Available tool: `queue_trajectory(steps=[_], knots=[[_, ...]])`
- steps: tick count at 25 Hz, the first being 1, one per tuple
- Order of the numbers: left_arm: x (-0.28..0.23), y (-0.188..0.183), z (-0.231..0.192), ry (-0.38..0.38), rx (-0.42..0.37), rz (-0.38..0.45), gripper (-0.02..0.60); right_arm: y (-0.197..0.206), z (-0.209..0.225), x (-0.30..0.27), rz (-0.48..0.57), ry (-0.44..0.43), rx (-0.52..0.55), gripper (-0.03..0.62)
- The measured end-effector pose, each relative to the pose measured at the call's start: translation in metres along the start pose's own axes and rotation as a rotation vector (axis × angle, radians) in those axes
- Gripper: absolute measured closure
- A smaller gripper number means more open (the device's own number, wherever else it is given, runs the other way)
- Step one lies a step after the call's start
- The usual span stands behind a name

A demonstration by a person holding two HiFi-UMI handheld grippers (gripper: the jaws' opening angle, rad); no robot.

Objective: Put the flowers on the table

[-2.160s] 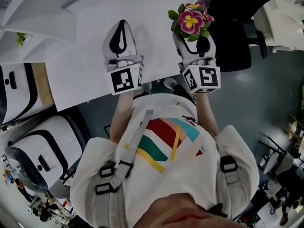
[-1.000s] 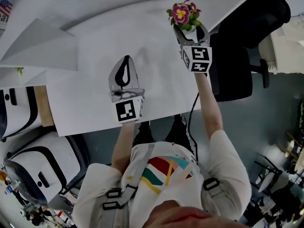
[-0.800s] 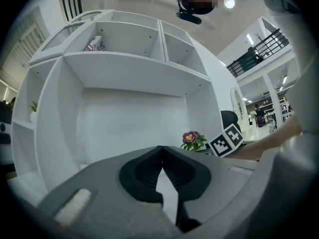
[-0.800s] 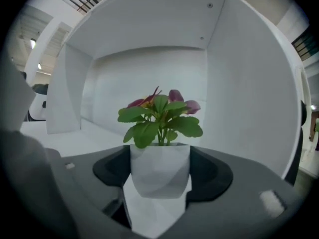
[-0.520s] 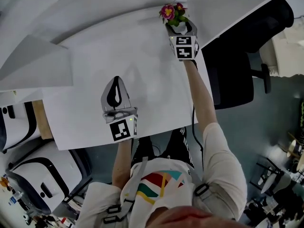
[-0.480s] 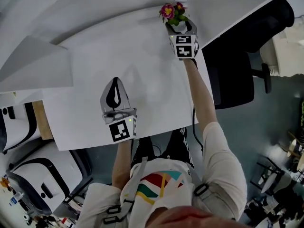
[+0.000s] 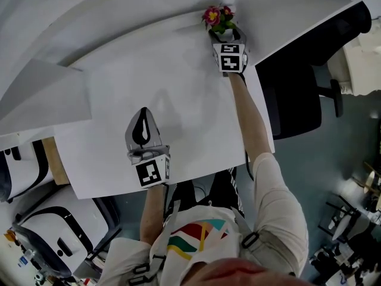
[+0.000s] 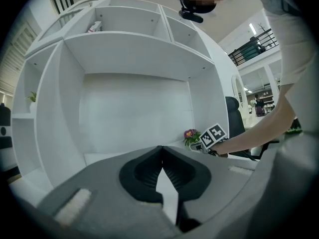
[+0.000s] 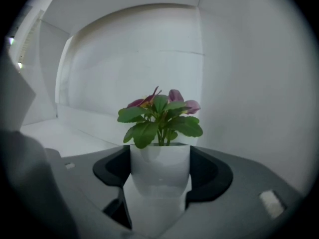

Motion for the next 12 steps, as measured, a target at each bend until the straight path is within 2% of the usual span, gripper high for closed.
queue_trajectory(steps=[6,12], knots=[[-0.006,0.003,0.004,0.015,0.017,-0.007,0.578,0.003,0.007,-0.002,0.014,0.001,0.006,0.272],[-0.011,0.007,0.006,0.028,0.023,-0.016,0.578,0.013,0.009,0.011,-0.003,-0.008,-0.071,0.271]])
Point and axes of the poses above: the fingertips, and each gripper's own axes: x backward along the fingers, z to its right, y out of its underside, the point moved 4 cm from there along x, backward along the fingers, and after that the axes turned 4 degrees about -z, right-handed, at the moved point
